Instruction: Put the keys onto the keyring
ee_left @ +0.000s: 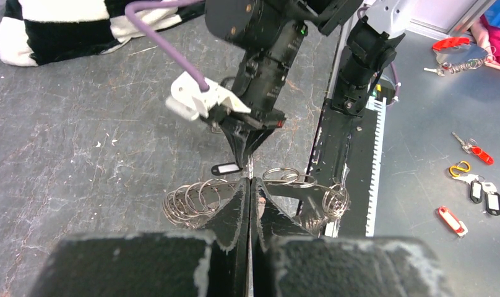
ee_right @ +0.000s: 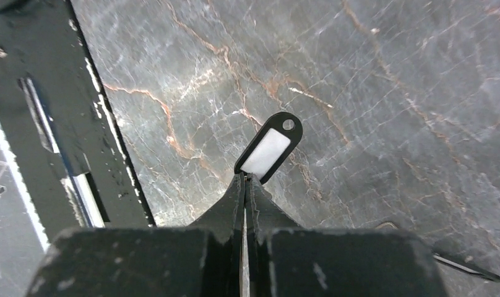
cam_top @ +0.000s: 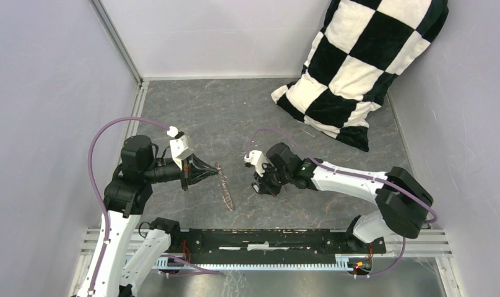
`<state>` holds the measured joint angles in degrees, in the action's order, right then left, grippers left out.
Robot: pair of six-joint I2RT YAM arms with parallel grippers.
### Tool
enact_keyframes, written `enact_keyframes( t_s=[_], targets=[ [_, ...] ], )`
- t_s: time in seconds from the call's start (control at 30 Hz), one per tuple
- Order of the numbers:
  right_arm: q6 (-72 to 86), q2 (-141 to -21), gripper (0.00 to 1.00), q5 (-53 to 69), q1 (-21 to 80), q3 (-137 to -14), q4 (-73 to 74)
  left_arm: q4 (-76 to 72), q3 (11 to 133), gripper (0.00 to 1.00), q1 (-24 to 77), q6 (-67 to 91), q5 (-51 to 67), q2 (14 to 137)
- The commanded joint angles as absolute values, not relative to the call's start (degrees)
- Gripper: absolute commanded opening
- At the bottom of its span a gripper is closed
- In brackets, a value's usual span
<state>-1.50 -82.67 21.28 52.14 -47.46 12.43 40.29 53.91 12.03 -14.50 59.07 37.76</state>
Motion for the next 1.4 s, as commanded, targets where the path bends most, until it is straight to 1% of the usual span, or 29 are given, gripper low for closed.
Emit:
enact_keyframes(
  t_s=[0.0,0.03,0.13,0.37,0.4,0.57,0.63,0.73,0.8,0.87,0.9,0.97,1.0,1.03,1.37],
  targets=[
    [-3.87,-85.61,0.00,17.91,53.96,-47.55,8.24,37.62,55.52,0.02,12.13,-16.34,60.77,37.35],
    [-3.71,-86.36,0.01,17.84,54.20,-47.63,7.31,37.68,55.66,0.02,12.06,-16.21,60.81,37.34],
    [-3.93,-88.92,0.09,16.09,54.93,-48.00,6.60,37.65,55.96,0.02,12.12,-16.17,60.90,37.44],
    [-4.29,-88.76,0.35,13.90,55.36,-46.25,6.04,37.62,55.99,0.02,12.13,-16.24,61.19,37.55],
    [-4.70,-88.30,0.37,13.46,55.41,-46.23,6.51,37.68,55.99,0.02,12.07,-16.23,61.37,37.65],
    [-6.37,-82.10,0.38,8.60,55.27,-44.53,6.33,37.71,56.65,0.02,12.06,-16.00,61.74,38.05],
    [-6.30,-77.85,0.38,6.89,55.22,-41.92,3.56,37.62,57.05,0.02,12.10,-15.66,61.55,37.97],
    [-4.89,-73.75,0.37,7.87,55.02,-36.96,-2.83,37.62,57.47,0.02,12.09,-15.38,61.52,37.80],
    [-5.97,-74.62,0.35,10.49,54.93,-36.17,-3.51,37.62,57.56,0.02,12.11,-15.46,61.61,37.66],
    [-6.44,-76.92,0.35,13.27,54.83,-36.46,-3.25,37.62,57.48,0.02,12.13,-15.47,61.53,37.61],
    [-5.78,-78.08,0.38,14.74,54.87,-36.57,-3.74,37.75,57.48,0.02,12.06,-15.47,61.39,37.62],
    [-4.77,-79.51,0.47,16.75,54.86,-36.25,-5.35,38.07,57.63,0.02,12.08,-15.67,61.43,37.53],
    [-4.13,-79.70,0.51,16.93,54.91,-35.88,-6.50,38.13,57.65,0.02,12.07,-15.78,61.44,37.45],
    [-3.88,-79.78,0.51,16.73,54.86,-35.51,-7.42,38.24,57.66,0.02,12.04,-15.85,61.33,37.37],
    [-3.76,-83.67,0.50,14.23,54.79,-36.83,-8.04,38.32,57.83,0.02,12.04,-16.01,61.32,37.59]
  ],
)
